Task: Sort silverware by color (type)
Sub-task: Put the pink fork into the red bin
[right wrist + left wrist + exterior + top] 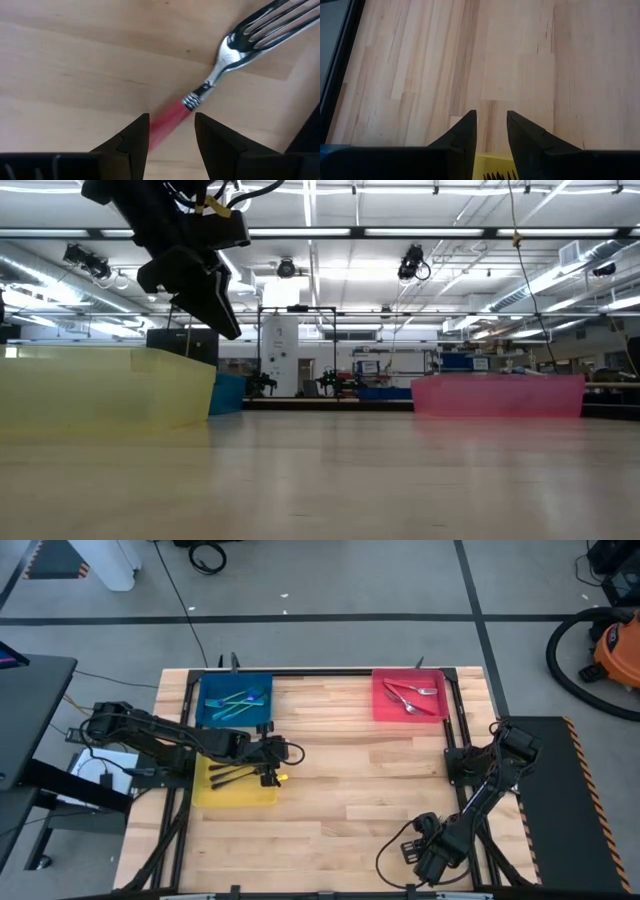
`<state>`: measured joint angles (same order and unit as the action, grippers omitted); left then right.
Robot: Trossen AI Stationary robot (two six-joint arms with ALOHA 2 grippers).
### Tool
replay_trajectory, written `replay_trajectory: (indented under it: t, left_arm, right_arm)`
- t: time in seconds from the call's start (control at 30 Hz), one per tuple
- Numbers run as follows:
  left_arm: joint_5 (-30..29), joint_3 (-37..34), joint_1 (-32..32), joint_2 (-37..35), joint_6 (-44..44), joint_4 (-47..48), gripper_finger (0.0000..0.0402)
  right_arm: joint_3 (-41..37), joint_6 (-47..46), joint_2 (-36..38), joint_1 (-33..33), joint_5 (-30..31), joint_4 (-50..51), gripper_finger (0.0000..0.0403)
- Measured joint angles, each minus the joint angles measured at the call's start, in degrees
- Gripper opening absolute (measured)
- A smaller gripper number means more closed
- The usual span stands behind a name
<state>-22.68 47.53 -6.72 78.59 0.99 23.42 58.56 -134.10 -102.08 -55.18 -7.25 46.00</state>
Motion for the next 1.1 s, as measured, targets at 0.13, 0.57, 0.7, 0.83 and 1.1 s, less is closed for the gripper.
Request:
replay_trajectory:
  t: [0.13, 0.57, 0.7, 0.83, 1.1]
  left_arm:
    - [0.0, 0.0, 0.0, 0.0, 0.0, 0.0, 0.0107]
    - [0.0, 0.0, 0.0, 0.0, 0.0, -0.1, 0.0107]
    - [0.0, 0.0, 0.0, 0.0, 0.0, -0.1, 0.0107]
    - [0.0, 0.0, 0.0, 0.0, 0.0, -0.1, 0.0107]
    - [0.0, 0.0, 0.0, 0.0, 1.2, -0.1, 0.0107]
  right_arm:
    - [-2.7, 0.1, 0.3, 0.1, 0.0, -5.0, 0.0165]
    - [-3.7, 1.1, 0.2, 0.1, 0.8, -5.0, 0.0144]
    - [-3.6, 1.7, 0.2, 0.1, 1.7, -4.8, 0.0101]
    - [-3.6, 2.2, 0.2, 0.1, 2.8, -4.2, 0.0055]
    - [-3.6, 2.8, 0.1, 0.3, 4.7, -2.1, 0.0049]
